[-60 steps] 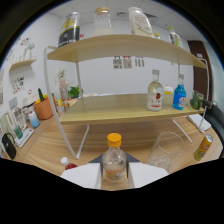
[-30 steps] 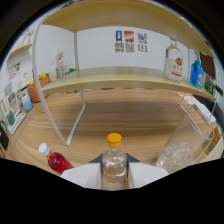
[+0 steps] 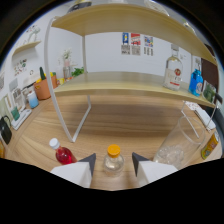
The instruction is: Make me a cup of Vodka Sunrise.
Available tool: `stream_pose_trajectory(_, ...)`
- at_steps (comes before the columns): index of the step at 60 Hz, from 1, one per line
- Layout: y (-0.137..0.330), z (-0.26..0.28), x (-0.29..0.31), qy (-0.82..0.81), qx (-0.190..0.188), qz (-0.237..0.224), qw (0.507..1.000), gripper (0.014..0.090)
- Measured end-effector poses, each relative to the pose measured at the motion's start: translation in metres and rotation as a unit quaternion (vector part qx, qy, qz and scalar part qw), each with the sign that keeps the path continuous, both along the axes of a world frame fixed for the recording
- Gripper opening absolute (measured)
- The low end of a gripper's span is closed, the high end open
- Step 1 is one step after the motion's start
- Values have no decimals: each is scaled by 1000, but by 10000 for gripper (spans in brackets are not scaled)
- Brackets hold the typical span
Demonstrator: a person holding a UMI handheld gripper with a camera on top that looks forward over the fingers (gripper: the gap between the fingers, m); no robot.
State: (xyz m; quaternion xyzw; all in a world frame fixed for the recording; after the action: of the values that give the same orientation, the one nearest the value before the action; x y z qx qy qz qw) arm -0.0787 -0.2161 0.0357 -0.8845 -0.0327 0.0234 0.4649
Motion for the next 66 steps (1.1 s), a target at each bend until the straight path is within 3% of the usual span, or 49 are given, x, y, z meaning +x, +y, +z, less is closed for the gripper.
stream_pose_trajectory(4, -7, 18, -4, 4, 7, 13, 1000, 861)
stream_pose_trajectory(14, -33, 84, -1, -9, 55, 33, 998, 859)
stream_pose_trajectory(20, -55, 116, 12, 4, 71, 20, 997, 858)
stream_pose_trajectory(30, -92, 126, 55, 9, 71, -16, 997, 861)
stream_pose_trajectory(37, -109, 118, 95, -15, 51, -48, 997, 862)
stream_pose_trajectory(40, -108, 132, 113, -20, 62, -63, 996, 864)
stream_pose_trajectory(55, -28, 276, 171, -1, 177, -75, 981, 864)
stream_pose_trajectory(66, 44, 343, 190, 13, 224, -57, 973, 856)
